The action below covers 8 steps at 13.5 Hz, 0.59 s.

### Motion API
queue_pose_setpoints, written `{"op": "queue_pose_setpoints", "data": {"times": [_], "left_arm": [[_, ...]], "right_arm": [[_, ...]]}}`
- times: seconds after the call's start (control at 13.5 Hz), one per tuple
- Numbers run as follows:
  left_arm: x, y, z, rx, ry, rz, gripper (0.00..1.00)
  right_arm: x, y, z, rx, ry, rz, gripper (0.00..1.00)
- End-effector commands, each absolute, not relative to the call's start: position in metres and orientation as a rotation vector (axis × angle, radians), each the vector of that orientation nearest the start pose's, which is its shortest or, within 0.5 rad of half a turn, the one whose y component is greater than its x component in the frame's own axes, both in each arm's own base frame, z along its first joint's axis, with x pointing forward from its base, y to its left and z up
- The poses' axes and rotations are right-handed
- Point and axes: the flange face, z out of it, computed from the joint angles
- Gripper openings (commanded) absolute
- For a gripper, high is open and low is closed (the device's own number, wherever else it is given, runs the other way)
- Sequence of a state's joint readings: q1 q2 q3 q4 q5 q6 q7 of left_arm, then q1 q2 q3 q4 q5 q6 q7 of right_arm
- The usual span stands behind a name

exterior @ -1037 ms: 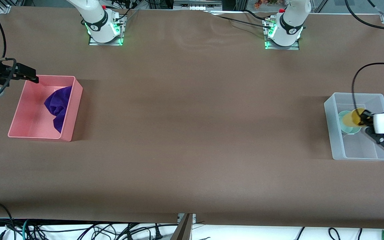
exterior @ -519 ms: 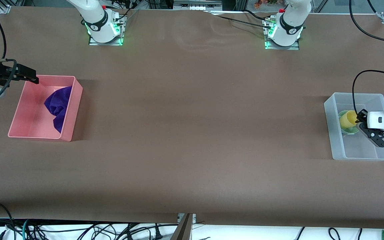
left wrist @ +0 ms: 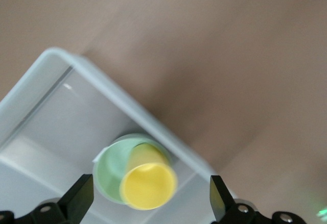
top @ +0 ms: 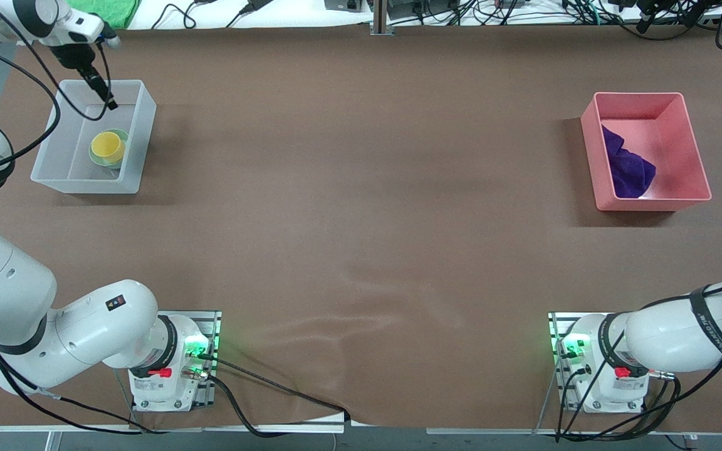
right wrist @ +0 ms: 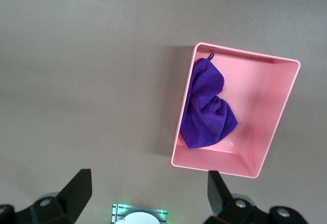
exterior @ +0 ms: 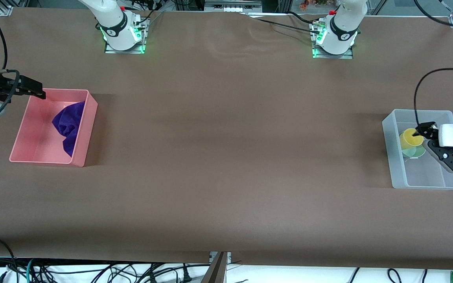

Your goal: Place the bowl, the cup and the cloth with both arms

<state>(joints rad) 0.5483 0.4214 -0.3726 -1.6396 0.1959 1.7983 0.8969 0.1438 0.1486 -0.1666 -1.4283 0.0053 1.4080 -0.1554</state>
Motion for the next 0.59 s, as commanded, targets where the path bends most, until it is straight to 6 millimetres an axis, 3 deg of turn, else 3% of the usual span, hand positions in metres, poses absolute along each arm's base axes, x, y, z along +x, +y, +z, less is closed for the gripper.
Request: {"op": "queue_pose_setpoints", "data": {"times": [0.0, 0.15, 0.3, 0.44, 0.52], "left_arm": [[0.624, 0.096, 0.360, -3.104, 0.997, 0.430, 1.00], [0.628, 0.044, 0.340, -3.126, 0.916, 0.508, 1.00], [0.626, -0.012, 0.344, -3.145, 0.753, 0.539, 1.00], [0.616, -0.072, 0.388, -3.091, 0.461, 0.467, 1.00], [0.609, -0.092, 0.416, -3.080, 0.290, 0.397, 1.00]], "right_arm": [[0.583, -0.006, 0.599, -3.140, -0.195, 0.249, 1.00], [0.583, -0.007, 0.599, -3.141, -0.192, 0.249, 1.00], [0.583, -0.006, 0.599, -3.140, -0.195, 0.249, 1.00], [0.583, -0.006, 0.599, -3.140, -0.195, 0.249, 1.00], [0.583, -0.006, 0.599, -3.140, -0.195, 0.249, 1.00]]}}
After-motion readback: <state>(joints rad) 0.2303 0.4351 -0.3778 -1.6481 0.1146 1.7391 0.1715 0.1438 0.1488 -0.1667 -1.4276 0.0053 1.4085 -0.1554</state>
